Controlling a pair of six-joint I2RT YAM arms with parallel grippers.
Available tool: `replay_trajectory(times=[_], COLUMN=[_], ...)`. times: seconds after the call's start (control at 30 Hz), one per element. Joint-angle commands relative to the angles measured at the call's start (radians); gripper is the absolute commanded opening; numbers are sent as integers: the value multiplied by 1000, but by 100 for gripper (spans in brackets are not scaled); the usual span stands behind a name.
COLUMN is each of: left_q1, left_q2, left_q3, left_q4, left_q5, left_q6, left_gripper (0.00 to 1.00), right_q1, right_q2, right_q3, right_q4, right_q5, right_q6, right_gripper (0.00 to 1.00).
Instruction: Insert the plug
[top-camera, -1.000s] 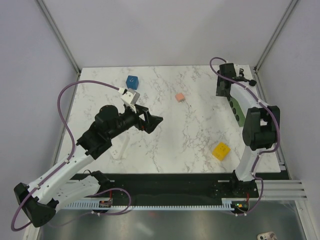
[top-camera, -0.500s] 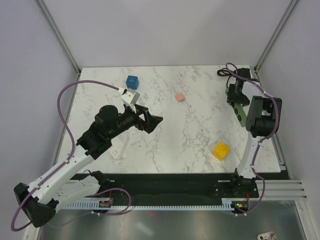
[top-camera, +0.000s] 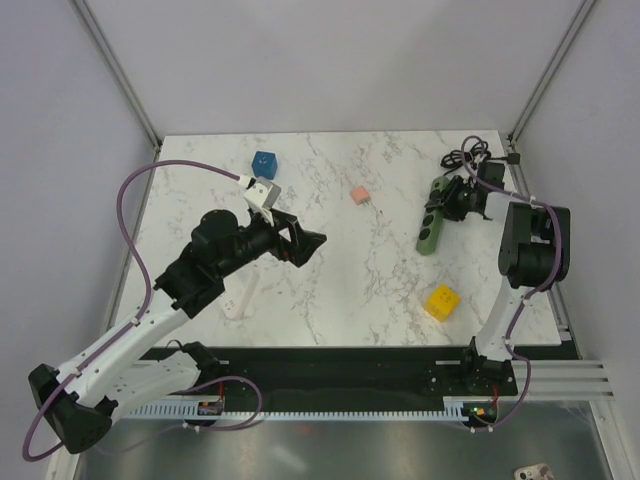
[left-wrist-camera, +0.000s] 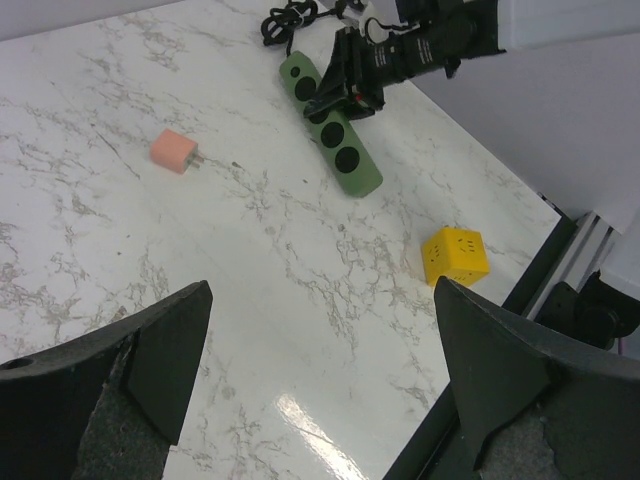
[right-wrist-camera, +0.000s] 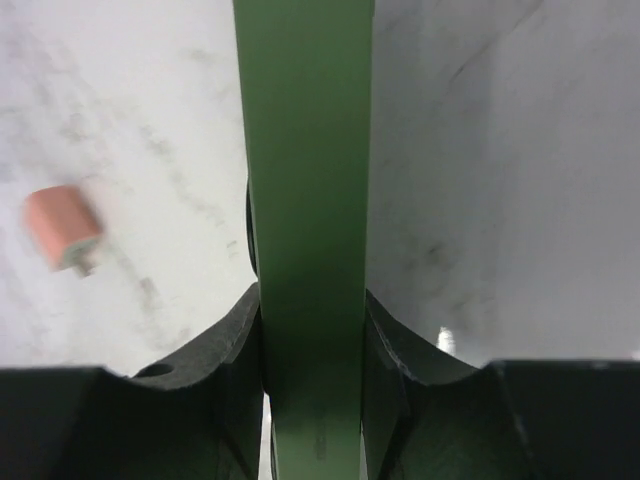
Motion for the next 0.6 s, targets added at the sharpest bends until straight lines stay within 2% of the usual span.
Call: replay_trajectory(times=[0.0,0.03,0.07,0.13,0.17,0.3,0.37,0.4,0.43,0.47,0.5,0.57], left_q1=[-3,-3,-4,-4,-4,-4,-6,-7,-7,-12,-14,-17], left_q2=[-1,-2,-4,-1,2,39,73,85,106,120,133,174], left_q3=[23,23,23,18,16,26,36,45,50,56,65,81], left_q4=[53,53,53,54,53,30,13,-2,-10,-21,-30,-67], left_q5=[9,9,7,-8,-20,-60,-57,-62,-68,-78,-98,-115], left_q6=[-13,-13,-13,-12,-10,0,0,2,6,6,6,-4], left_gripper=[100,100,100,100,100,98,98,98,98,97,97,97], right_q1=[67,81,112,138,158,193,190,189,186,180,177,173], right_q2=[-127,-138,-146,-144,-138,-54,-19,-15,-18,-37,-51,-107], right_q3=[-253,-310,-403,-482,-554,-662,-701,-712,-723,-740,-745,-749], right_q4=[596,802,888,1055,1208,1448,1561,1584,1596,1588,1570,1460], right_q5=[-347,-353,-347,-333,-322,-279,-285,-285,-282,-279,-278,-272], right_q6=[419,482,532,665,701,827,877,885,887,874,864,813], right_gripper=[0,0,0,0,0,4,16,27,32,37,47,56])
